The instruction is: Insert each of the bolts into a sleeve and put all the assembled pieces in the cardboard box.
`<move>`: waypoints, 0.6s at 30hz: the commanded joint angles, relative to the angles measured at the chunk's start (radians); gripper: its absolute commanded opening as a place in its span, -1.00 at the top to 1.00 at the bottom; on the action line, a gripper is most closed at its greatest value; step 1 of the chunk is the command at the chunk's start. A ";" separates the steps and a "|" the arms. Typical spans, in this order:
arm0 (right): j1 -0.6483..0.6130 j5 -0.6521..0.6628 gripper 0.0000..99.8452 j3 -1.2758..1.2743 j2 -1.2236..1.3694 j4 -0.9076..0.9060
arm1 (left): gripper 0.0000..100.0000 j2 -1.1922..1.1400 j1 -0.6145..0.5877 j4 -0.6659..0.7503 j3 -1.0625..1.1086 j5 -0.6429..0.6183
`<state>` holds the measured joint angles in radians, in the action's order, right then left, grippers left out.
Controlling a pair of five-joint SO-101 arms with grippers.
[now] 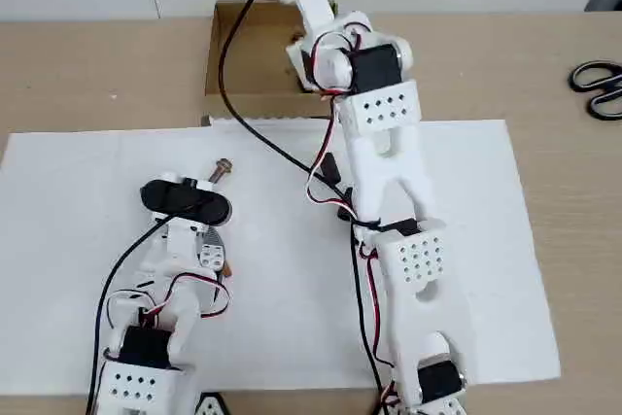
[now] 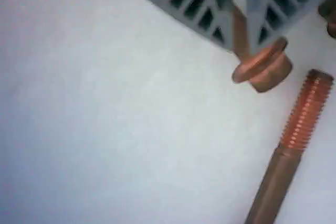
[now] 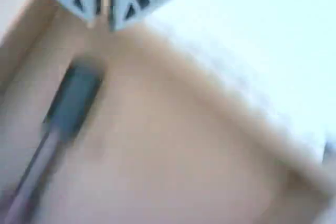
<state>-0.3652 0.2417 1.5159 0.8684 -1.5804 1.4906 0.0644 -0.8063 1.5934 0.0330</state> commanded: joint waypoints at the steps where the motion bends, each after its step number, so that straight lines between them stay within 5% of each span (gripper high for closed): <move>1: 0.012 0.006 0.99 0.051 -0.019 -0.091 | 0.99 0.011 -0.005 0.025 -0.004 0.008; 9: -0.018 -0.091 0.99 -0.018 -0.022 -0.113 | 0.99 0.011 -0.006 0.025 -0.002 0.009; 18: -0.019 -0.130 0.82 -0.545 -0.265 -0.107 | 0.99 0.011 -0.046 0.025 -0.002 0.006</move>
<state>-0.3805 0.1220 1.1385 0.7334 -1.6893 1.4906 0.0261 -0.8063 1.5934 0.0345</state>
